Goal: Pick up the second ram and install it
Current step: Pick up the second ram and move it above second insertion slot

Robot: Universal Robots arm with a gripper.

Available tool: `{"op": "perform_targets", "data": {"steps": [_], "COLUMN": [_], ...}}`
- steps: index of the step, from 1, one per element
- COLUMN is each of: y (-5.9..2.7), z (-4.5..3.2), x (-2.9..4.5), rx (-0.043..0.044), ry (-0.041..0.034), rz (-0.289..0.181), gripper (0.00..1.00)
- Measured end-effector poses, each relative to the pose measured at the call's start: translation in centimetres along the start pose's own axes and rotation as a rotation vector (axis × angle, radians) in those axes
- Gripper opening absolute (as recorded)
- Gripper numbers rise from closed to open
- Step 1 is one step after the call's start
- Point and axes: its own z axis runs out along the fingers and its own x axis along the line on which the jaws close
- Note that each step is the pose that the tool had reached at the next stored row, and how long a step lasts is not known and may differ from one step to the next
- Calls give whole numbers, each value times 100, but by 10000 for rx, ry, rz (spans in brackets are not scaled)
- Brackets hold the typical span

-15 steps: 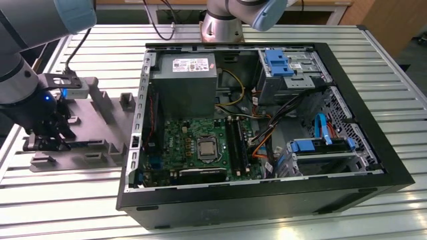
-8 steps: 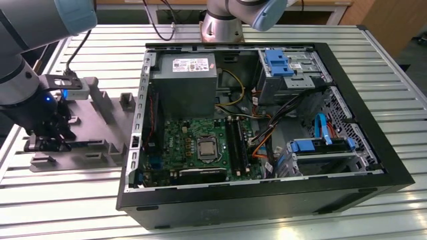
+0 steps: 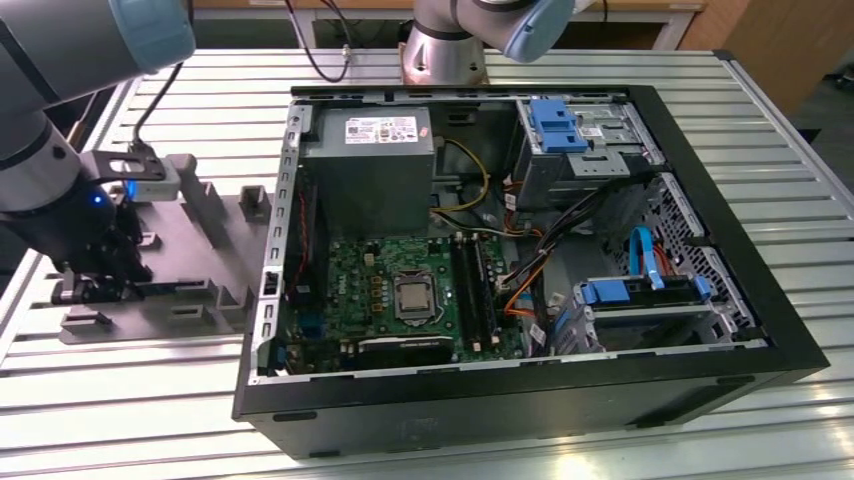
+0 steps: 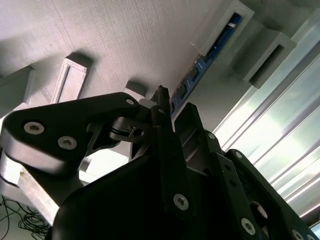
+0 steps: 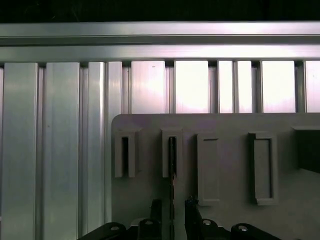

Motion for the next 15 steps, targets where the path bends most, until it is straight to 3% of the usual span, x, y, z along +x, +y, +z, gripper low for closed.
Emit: {"op": "perform_targets", "data": {"steps": [8, 9, 15], "y": [0, 0, 8], "z": [10, 10, 10], "x": [0, 0, 0], "rx": [33, 34, 45], "ry": [1, 1, 1], "rz": [-1, 0, -1], "gripper": [31, 24, 24]}}
